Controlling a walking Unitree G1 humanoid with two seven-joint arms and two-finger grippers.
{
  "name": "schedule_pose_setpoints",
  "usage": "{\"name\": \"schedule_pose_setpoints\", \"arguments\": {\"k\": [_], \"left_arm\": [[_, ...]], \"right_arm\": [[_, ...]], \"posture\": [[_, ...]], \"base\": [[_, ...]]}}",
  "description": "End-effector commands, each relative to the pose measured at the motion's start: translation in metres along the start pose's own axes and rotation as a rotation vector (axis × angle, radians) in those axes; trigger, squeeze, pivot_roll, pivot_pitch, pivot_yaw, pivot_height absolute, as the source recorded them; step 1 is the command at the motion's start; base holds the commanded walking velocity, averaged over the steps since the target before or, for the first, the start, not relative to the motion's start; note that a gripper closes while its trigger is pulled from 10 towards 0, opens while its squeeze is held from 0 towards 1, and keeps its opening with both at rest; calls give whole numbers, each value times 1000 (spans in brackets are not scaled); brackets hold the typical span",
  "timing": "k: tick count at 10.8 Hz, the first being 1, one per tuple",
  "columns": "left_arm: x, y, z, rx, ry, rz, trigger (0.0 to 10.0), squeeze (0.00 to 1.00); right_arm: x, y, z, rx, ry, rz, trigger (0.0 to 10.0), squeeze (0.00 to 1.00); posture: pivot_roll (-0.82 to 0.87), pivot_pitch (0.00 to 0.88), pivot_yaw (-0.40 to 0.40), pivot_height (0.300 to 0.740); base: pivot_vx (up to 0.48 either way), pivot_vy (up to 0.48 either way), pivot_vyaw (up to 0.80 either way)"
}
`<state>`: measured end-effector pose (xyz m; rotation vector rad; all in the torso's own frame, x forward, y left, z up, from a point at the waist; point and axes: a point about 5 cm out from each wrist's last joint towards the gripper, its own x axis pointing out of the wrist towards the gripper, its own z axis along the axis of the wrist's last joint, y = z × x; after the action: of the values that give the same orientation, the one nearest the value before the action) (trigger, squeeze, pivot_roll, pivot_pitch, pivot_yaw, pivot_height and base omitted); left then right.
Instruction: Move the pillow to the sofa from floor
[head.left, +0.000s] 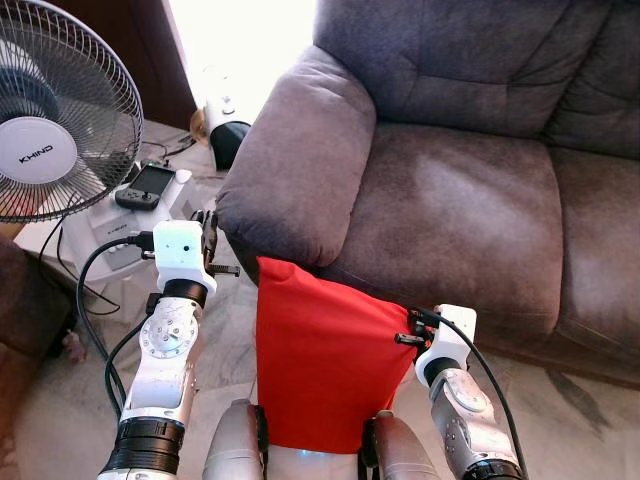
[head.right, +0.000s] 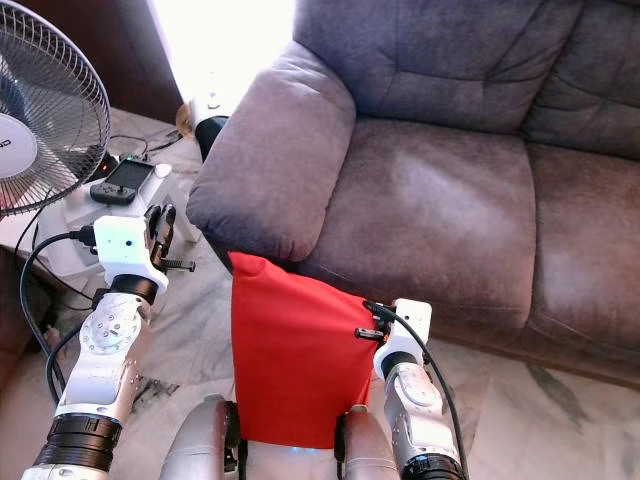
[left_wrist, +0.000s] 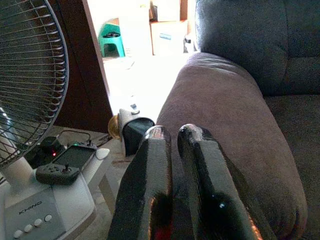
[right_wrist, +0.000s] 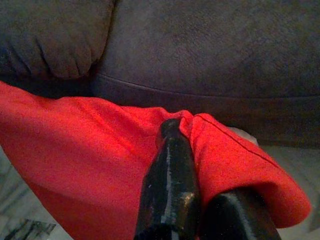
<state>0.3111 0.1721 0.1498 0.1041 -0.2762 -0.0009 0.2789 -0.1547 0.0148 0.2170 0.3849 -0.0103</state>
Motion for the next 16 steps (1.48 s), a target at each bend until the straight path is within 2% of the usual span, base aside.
{"name": "schedule_pose_setpoints", "arguments": {"k": [1,16], "left_arm": [[-3,2,-1,0,8,2,10000,0],[-3,2,-1,0,9,1,10000,0]], "right_arm": [[1,26,119,-39,-540,114,10000,0],[1,26,119,-38,-541,114,10000,0]], "posture": [[85,118,-81,693],[85,118,-81,693]], "base": [[0,0,0],[0,0,0]]}}
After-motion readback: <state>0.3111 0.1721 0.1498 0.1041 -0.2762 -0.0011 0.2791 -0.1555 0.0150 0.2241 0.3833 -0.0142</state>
